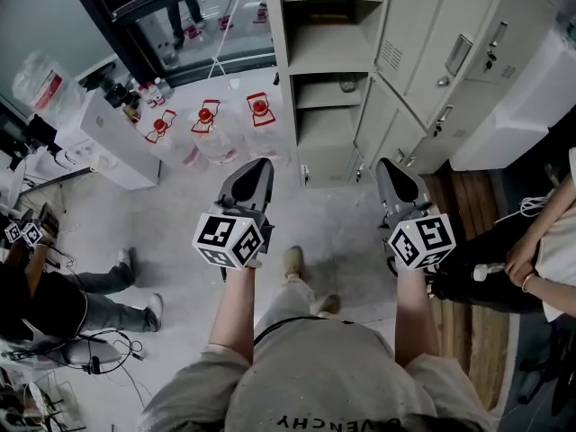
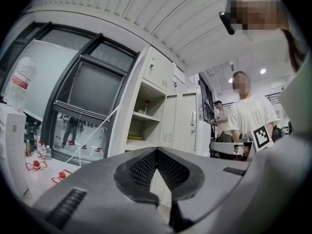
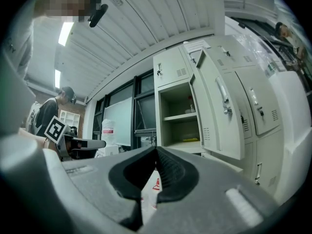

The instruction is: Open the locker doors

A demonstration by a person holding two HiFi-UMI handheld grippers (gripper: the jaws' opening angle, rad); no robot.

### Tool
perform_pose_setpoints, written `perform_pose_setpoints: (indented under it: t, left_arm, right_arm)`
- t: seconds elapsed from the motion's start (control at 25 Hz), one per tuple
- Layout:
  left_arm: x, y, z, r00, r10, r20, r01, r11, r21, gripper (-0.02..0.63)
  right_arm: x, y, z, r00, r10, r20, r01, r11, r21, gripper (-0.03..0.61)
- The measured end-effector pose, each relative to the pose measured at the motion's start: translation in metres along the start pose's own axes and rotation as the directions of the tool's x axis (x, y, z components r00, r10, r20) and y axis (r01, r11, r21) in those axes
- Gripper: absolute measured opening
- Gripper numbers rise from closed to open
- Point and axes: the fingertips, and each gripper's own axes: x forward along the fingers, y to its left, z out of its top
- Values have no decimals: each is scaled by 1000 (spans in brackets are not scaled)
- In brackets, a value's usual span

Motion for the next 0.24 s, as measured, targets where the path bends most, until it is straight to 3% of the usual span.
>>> perform_pose_setpoints:
  t: [0.24]
  left_arm:
    - [4, 0, 0, 1000, 8, 7, -8, 1000, 4, -2]
  right_arm:
    - [0, -5, 1, 1000, 10, 21, -11, 1000, 23, 2]
